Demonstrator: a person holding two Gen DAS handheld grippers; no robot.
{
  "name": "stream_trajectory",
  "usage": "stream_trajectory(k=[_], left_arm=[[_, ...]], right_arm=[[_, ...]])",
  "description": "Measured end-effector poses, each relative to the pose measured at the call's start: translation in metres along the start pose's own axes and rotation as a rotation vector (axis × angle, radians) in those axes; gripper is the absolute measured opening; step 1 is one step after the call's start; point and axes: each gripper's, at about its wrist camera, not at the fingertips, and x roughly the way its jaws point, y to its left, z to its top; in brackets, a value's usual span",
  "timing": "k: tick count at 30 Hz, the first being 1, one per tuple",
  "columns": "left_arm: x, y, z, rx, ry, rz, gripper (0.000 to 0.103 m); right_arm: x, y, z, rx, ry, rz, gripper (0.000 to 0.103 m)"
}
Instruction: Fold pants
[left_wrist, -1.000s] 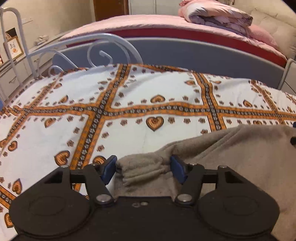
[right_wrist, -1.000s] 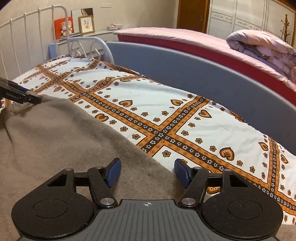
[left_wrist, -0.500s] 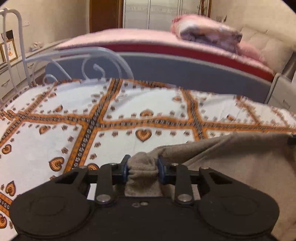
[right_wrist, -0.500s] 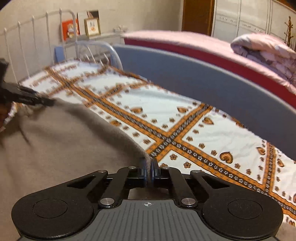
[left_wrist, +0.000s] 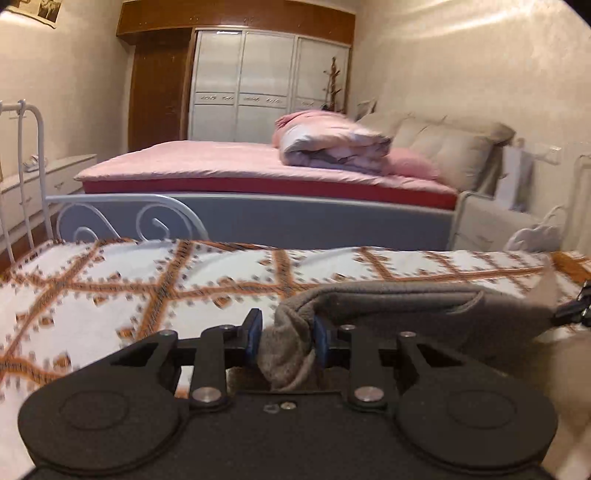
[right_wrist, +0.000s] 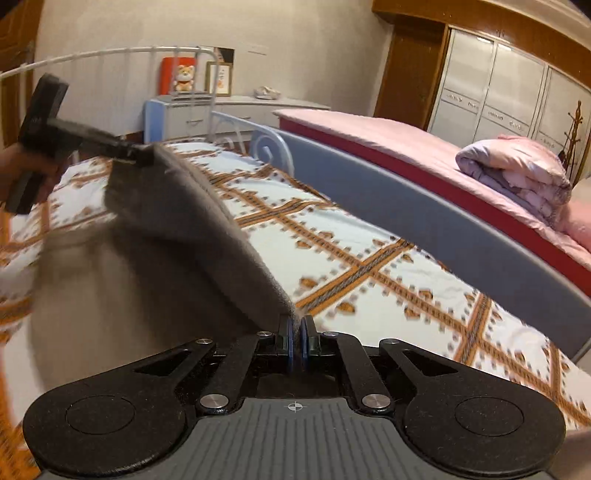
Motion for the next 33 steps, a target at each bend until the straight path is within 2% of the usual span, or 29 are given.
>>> stream_trajectory(k=[3, 7, 9, 12, 18, 22, 25, 26, 28, 29, 30, 33], left_arm=[[-0.030, -0.015, -0.035, -0.010, 0.015, 0.015, 0.019], [-0.054, -0.011, -0.078, -0.197, 0.067, 0.031, 0.036], [-0.065, -0.014, -0.088, -0.273, 0.073, 0.037, 0.037], [-0.071, -0.019, -0.084, -0.285, 0.120, 0.062, 0.037], [-0.086, -0.016, -0.084, -0.473, 0.131, 0.103, 0.039], [-0.090, -0.021, -0.090, -0.551, 0.151, 0.143, 0.039], [-0.093, -0.023, -0.090, -0.649, 0.138, 0.143, 0.045], [-0.091, -0.021, -0.091, -0.682, 0.129, 0.127, 0.047], [-0.085, -0.018, -0.093, -0.749, 0.134, 0.111, 0.047], [-0.082, -0.016, -0.095, -0.779, 0.133, 0.104, 0.047], [-0.078, -0.013, -0.098, -0.819, 0.132, 0.089, 0.047], [-0.067, -0.007, -0.103, -0.907, 0.123, 0.043, 0.046]], right_arm=[[-0.030, 0.034, -0.032, -0.051, 0.017, -0.001, 0.001], [-0.053, 0.067, -0.076, -0.092, 0.055, -0.018, 0.001], [-0.064, 0.069, -0.092, -0.042, 0.052, -0.031, 0.001], [-0.077, 0.067, -0.102, 0.038, 0.025, -0.082, 0.001], [-0.087, 0.066, -0.098, 0.122, -0.046, -0.165, 0.001], [-0.091, 0.068, -0.097, 0.139, -0.071, -0.172, 0.002], [-0.094, 0.070, -0.098, 0.145, -0.089, -0.174, 0.003], [-0.093, 0.069, -0.098, 0.175, -0.091, -0.169, 0.006], [-0.089, 0.066, -0.098, 0.237, -0.096, -0.175, 0.041], [-0.087, 0.065, -0.097, 0.256, -0.105, -0.191, 0.073], [-0.087, 0.066, -0.097, 0.262, -0.125, -0.204, 0.081], [-0.077, 0.062, -0.092, 0.300, -0.125, -0.181, 0.080]])
